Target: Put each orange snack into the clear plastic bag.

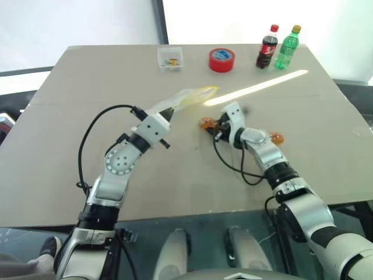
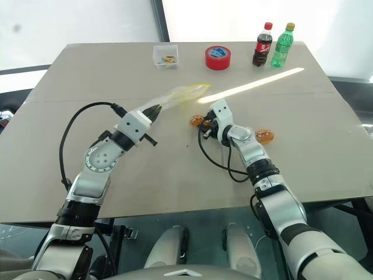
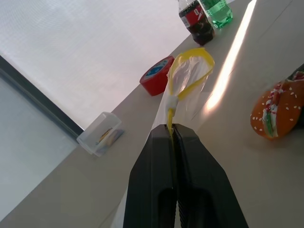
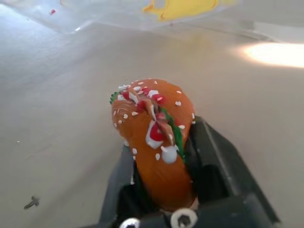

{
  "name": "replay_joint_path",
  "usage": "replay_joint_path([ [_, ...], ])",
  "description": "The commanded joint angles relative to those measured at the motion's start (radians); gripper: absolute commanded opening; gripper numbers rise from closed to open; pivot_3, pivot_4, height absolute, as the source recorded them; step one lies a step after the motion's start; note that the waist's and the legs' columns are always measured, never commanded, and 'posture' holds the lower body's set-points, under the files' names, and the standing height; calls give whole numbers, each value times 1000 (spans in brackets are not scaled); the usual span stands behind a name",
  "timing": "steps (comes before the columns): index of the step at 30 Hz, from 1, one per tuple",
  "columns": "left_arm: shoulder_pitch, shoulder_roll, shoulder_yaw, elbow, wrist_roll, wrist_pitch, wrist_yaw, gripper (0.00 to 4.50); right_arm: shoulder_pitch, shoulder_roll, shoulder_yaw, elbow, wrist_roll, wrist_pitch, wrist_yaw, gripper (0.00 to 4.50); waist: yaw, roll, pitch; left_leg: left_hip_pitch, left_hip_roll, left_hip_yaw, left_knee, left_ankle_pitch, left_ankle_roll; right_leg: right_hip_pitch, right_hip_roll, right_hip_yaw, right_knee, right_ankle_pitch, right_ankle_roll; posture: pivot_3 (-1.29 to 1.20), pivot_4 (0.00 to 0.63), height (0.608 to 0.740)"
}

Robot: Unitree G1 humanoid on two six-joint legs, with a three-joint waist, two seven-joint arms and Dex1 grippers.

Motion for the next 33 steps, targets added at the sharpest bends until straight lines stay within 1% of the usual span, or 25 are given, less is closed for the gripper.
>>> replay_joint_path([
  [1,-2,5,6,-49,0,-8,0,0,34,-25,-20,-176,35,54,24,457,0,0,0,0,0,0,0,0,0,0,0,0,0,0,0,0,150,740],
  [4,-8,5,1,-45,3,-12,-2,0,63,-56,-42,-315,64,148,29,457,1,0,0,0,0,0,0,0,0,0,0,0,0,0,0,0,150,740],
  [7,-10,0,-11,-40,8,-21,-5,0,58,-71,-75,-408,108,241,19,457,1,0,0,0,0,0,0,0,0,0,0,0,0,0,0,0,150,740],
  [9,-10,-3,-21,-33,11,-29,-7,0,39,-72,-101,-436,136,297,6,457,1,0,0,0,0,0,0,0,0,0,0,0,1,0,0,0,150,740],
  [12,-13,-10,-35,-18,18,-45,-8,0,8,-72,-125,-419,154,334,-13,457,0,0,0,0,0,0,0,0,0,0,0,0,0,0,0,0,150,740],
  [17,-17,-19,-50,-12,17,-58,-15,0,-39,-71,-124,-342,142,312,-31,457,1,0,0,0,0,0,0,0,0,0,0,0,0,0,0,0,150,740],
  [24,0,-29,-53,-19,10,-64,-17,0,-57,-52,-50,-209,72,216,-32,457,-1,1,0,0,0,0,0,0,0,0,0,0,0,0,0,0,150,740],
  [29,6,-42,-58,-27,8,-64,-20,0,-55,-55,-10,-190,29,165,-34,457,0,1,1,0,0,0,0,0,0,0,0,0,0,0,0,0,150,740],
  [33,15,-38,-89,-25,8,-96,-61,0,-64,-56,6,-205,13,138,-23,457,0,1,1,0,0,0,0,0,0,0,0,0,0,0,0,0,150,740],
])
